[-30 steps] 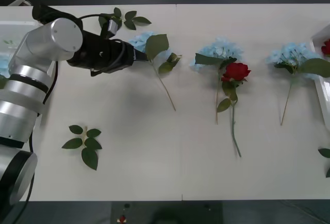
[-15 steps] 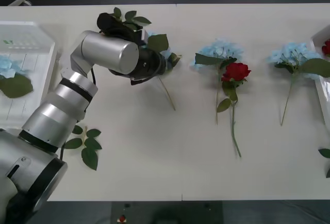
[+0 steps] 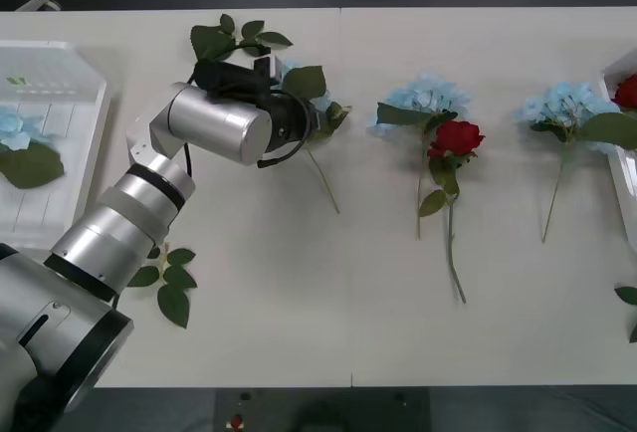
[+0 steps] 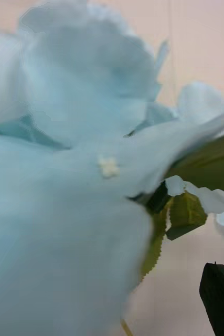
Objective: Put the red flowers into the right box and the blue flowers into the left box
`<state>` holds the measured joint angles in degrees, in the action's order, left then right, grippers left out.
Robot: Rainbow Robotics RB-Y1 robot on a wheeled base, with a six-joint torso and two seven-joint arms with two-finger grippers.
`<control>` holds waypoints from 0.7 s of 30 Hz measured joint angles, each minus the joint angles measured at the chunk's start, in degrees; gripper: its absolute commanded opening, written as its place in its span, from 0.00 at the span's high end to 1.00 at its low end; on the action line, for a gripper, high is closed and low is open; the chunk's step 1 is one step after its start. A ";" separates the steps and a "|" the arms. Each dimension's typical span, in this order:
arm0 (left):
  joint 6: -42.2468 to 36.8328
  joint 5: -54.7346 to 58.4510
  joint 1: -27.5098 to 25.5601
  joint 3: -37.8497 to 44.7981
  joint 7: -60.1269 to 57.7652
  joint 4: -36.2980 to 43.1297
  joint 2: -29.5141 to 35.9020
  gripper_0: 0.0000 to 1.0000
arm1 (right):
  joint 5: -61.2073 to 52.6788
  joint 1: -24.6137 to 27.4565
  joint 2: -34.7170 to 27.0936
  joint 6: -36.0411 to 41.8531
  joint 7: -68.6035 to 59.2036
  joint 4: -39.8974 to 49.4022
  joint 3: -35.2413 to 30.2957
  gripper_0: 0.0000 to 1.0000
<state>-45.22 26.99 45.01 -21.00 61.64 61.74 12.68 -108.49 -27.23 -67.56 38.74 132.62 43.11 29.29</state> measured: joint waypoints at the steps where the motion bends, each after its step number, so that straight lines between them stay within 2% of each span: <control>1: 0.07 -0.05 0.00 -0.04 0.00 -0.39 0.00 0.00 | -0.77 0.00 -0.41 1.17 -0.07 1.33 0.00 0.00; 4: 0.07 -0.98 0.00 -0.50 0.00 -1.33 0.00 0.00 | -0.64 -0.02 -2.33 4.58 -3.41 6.06 0.00 0.00; 9: 0.62 -1.58 0.00 -1.40 0.00 -3.22 0.00 0.00 | 3.57 -0.06 -6.30 7.43 -19.06 15.44 0.00 0.00; 10: 1.21 -1.61 0.00 -1.40 0.00 -3.79 0.00 0.04 | 4.74 -0.06 -6.97 8.15 -21.42 17.55 -0.01 0.00; 15: 2.93 -2.39 0.05 -1.40 0.01 -4.96 0.01 0.10 | 13.08 -0.19 -9.00 10.12 -36.06 29.07 -0.64 0.00; 16: 2.92 -2.40 0.07 -1.40 0.01 -5.00 0.01 0.17 | 14.92 -0.28 -9.08 10.59 -40.08 30.97 -0.93 0.00; 17: 2.92 -2.40 0.10 -1.40 0.01 -5.00 0.00 0.29 | 16.23 -0.46 -9.06 11.05 -43.69 32.53 -1.20 0.00; 18: 2.92 -2.43 0.11 -1.40 0.01 -5.10 0.03 0.50 | 17.63 -0.81 -9.06 11.52 -46.65 33.99 -1.30 0.00; 19: 2.92 -2.48 0.14 -1.40 0.01 -5.25 0.03 0.64 | 19.71 -1.23 -9.06 12.08 -48.91 35.49 -1.27 0.00; 20: 2.92 -2.57 0.16 -1.40 0.01 -5.43 0.03 0.92 | 22.57 -1.66 -9.03 12.56 -50.71 37.24 -1.23 0.00; 21: 2.92 -2.71 0.17 -1.40 0.01 -5.60 0.03 1.00 | 25.12 -2.01 -8.95 12.84 -52.19 38.87 -1.22 0.00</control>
<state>-42.30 24.28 45.17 -22.40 61.66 56.15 12.71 -83.36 -29.23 -76.51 51.59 80.43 81.98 28.07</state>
